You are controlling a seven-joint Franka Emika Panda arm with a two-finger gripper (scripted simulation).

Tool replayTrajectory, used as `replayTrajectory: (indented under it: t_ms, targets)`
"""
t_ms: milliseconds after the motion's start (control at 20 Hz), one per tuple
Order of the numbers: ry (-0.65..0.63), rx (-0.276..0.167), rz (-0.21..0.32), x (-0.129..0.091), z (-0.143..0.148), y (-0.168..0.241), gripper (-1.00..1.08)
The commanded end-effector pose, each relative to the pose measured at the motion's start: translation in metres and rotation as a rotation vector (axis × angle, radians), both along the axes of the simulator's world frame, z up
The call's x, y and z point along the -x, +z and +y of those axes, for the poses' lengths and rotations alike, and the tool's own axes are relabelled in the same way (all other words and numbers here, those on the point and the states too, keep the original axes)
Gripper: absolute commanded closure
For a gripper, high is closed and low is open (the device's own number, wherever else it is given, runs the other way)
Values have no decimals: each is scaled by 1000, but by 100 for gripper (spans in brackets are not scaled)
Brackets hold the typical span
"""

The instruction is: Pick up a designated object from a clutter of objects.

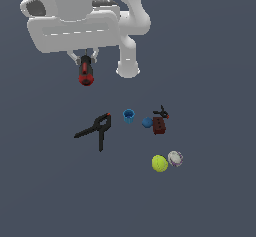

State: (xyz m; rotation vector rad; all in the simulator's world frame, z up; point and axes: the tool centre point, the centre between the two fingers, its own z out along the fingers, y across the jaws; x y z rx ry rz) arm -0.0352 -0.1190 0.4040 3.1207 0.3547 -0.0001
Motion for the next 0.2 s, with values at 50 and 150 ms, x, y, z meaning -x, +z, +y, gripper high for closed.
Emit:
replayTrajectory:
  t_ms: [50, 150]
  targets:
    - [0, -1, 0, 0, 1, 3, 108]
    - [0, -1, 0, -1, 1, 3, 108]
